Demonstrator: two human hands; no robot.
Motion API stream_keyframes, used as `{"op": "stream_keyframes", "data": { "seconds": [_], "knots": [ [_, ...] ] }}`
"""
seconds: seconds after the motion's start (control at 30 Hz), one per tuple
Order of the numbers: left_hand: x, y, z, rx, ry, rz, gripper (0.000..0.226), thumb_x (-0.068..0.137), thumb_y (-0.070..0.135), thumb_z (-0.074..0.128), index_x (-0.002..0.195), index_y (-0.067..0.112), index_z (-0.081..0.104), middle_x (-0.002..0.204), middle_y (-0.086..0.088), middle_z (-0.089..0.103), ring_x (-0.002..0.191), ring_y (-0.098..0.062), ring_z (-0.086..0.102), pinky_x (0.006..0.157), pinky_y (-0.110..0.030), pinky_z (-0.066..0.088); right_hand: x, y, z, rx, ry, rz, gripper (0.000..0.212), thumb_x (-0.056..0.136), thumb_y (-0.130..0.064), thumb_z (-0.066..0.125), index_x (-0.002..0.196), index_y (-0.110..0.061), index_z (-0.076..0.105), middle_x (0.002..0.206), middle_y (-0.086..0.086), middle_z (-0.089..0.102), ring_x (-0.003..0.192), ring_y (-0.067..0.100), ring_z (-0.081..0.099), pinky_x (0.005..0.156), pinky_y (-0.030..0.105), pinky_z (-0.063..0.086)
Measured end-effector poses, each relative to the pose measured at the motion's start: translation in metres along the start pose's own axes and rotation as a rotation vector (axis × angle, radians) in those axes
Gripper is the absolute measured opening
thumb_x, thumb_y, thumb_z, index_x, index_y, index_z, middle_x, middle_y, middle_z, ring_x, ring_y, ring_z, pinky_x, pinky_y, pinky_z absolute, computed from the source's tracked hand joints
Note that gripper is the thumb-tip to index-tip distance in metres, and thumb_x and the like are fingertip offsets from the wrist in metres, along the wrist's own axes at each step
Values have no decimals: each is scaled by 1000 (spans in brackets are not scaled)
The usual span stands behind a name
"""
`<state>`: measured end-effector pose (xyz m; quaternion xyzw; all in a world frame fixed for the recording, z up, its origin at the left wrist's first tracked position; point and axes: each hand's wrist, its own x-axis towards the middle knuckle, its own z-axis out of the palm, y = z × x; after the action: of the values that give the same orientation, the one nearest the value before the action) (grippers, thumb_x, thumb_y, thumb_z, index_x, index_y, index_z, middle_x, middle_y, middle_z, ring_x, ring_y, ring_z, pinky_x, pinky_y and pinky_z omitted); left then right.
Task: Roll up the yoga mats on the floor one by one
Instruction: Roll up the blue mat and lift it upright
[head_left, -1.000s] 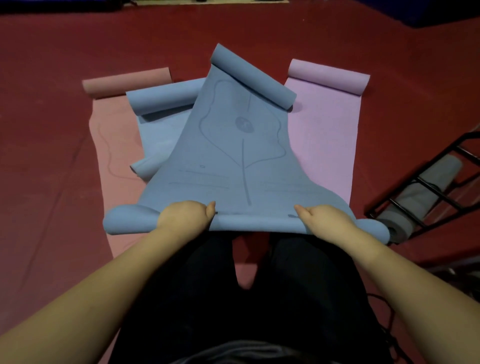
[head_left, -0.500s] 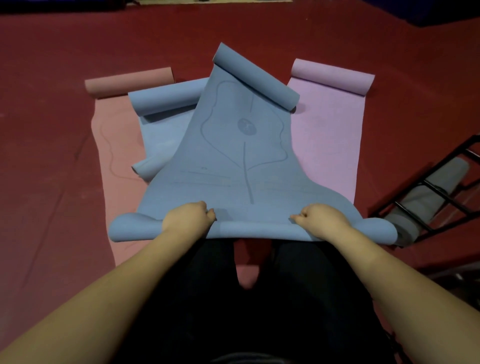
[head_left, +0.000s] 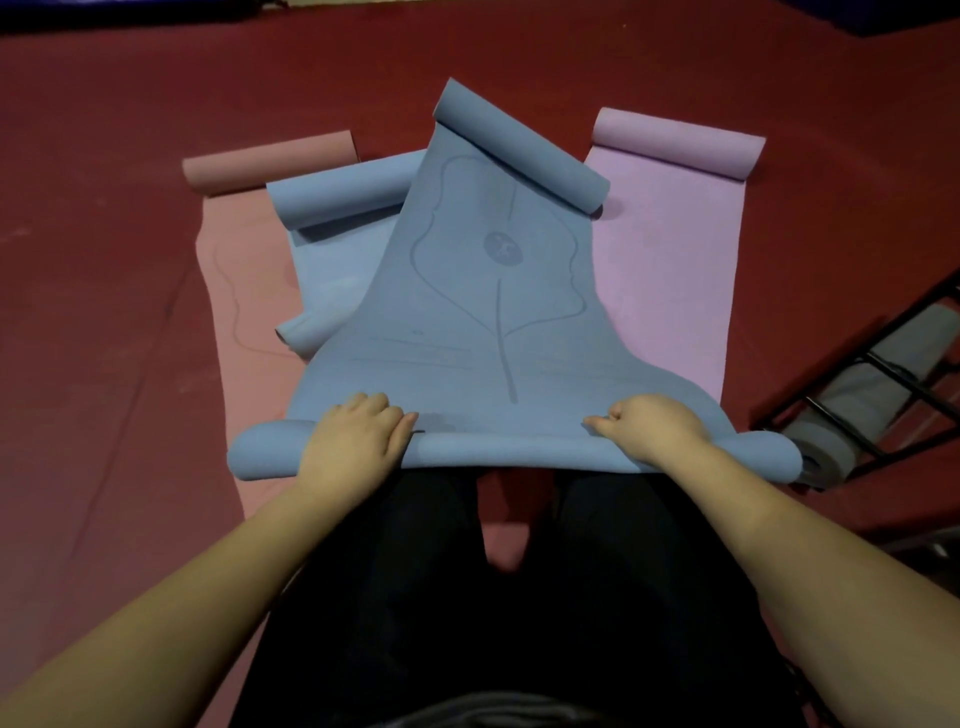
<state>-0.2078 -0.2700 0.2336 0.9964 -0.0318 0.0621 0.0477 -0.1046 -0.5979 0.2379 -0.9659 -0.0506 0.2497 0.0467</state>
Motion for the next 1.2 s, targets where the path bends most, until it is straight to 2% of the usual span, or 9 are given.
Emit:
{"op": "stream_keyframes", "data": {
  "seconds": [0.17,0.27,0.53,0.67,0.77,0.87,0.97,1.07,1.2],
  "knots": [
    [-21,-12,0,218,142,-104,42,95,34,39,62,13,55,67,-8,48,65,-32,47,62,-41,36,1,-1,1,25,17,2,46,94,-62,45,86,-22,65,99,6,64,96,26,57,83,34,44],
    [-19,-9,-5,99,16,-154,43,97,32,35,61,13,51,63,-8,53,60,-34,54,54,-39,42,-3,4,0,99,55,-9,49,95,-60,45,70,-20,57,81,2,58,88,26,57,76,34,42],
    [11,-7,-18,4,-309,-264,48,105,40,23,81,16,57,94,-7,65,85,-27,56,78,-35,45,-34,53,19,304,383,-210,42,98,-38,54,62,-17,49,64,-3,47,71,19,50,61,34,29],
    [-2,-10,-12,169,-246,-194,34,102,36,34,123,18,55,105,-5,59,101,-30,55,81,-37,41,-49,73,39,249,686,-200,39,91,-46,43,59,-24,42,59,-11,39,69,16,39,65,33,33],
    [-10,-10,-18,115,-265,-250,59,95,47,23,89,20,75,80,-4,60,86,-32,55,75,-40,39,-56,68,45,207,750,-125,42,92,-42,45,56,-20,39,58,-6,39,66,18,38,63,32,30],
    [-15,-13,-16,117,-202,-185,67,93,49,12,77,15,68,78,-7,64,77,-32,56,67,-36,40,-56,63,37,232,634,-26,48,98,-31,53,54,-16,39,58,0,44,64,27,48,59,33,28],
    [-4,-20,-28,81,-333,-199,55,102,45,18,76,13,56,84,-6,63,74,-26,51,62,-32,34,-55,60,14,242,386,55,46,101,-40,43,64,-16,56,71,8,58,79,32,59,64,36,37],
    [17,-19,-48,-94,-495,-275,58,105,46,17,67,17,49,78,-6,54,79,-26,48,76,-33,36,-48,57,-13,290,117,97,50,104,-43,37,112,-8,71,119,19,64,113,33,57,91,34,42],
    [32,-20,-42,-53,-671,-227,52,107,38,19,107,6,60,115,-17,58,98,-27,48,88,-32,34,-33,63,-19,264,-83,103,51,100,-49,43,133,-14,61,142,8,53,128,25,49,106,30,34]
  ]
}}
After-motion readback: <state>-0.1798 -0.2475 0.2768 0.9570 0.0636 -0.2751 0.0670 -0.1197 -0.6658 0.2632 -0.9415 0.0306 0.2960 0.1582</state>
